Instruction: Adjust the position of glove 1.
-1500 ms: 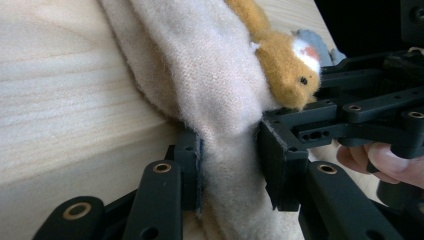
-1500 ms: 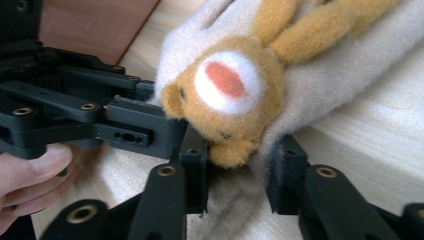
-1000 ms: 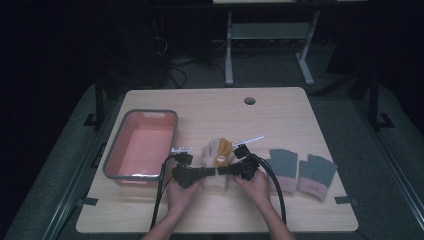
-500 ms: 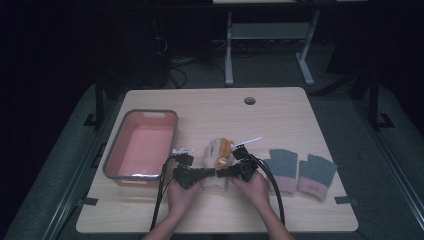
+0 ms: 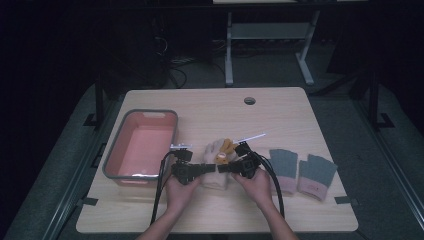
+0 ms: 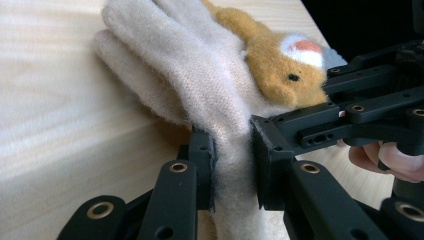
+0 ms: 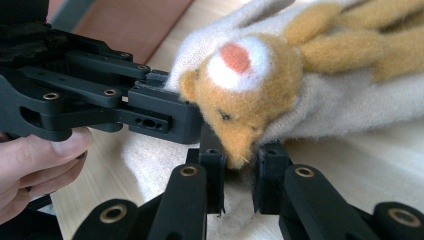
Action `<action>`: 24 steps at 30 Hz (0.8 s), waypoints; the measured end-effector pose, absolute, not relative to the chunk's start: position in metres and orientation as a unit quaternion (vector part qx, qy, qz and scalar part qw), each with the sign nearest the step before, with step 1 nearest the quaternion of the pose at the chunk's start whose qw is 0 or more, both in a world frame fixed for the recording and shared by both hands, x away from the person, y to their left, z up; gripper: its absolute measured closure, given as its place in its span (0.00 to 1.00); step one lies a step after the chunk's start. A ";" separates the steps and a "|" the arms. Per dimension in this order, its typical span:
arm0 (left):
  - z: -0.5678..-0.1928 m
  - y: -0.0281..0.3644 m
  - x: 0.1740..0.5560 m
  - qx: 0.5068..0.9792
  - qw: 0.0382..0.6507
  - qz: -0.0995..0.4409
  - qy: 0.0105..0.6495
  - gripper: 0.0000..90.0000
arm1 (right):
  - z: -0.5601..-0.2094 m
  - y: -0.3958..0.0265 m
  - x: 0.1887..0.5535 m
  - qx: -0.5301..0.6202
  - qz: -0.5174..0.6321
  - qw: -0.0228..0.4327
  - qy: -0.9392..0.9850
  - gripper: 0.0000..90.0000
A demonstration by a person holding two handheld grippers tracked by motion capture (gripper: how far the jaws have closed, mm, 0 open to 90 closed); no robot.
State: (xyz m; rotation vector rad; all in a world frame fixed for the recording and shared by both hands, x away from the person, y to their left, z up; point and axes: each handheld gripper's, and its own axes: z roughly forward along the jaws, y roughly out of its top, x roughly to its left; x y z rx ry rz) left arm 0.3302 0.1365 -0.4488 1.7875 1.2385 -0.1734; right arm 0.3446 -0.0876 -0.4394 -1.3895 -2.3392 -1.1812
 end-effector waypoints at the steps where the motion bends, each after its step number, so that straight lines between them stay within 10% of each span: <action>1: -0.446 0.136 0.330 0.726 0.464 -0.069 0.503 0.81 | -0.437 -0.088 0.344 -0.469 -0.398 0.088 -0.783 0.87; 24: -0.412 0.141 0.337 0.728 0.486 -0.061 0.479 0.81 | -0.399 -0.088 0.349 -0.456 -0.413 0.072 -0.785 0.87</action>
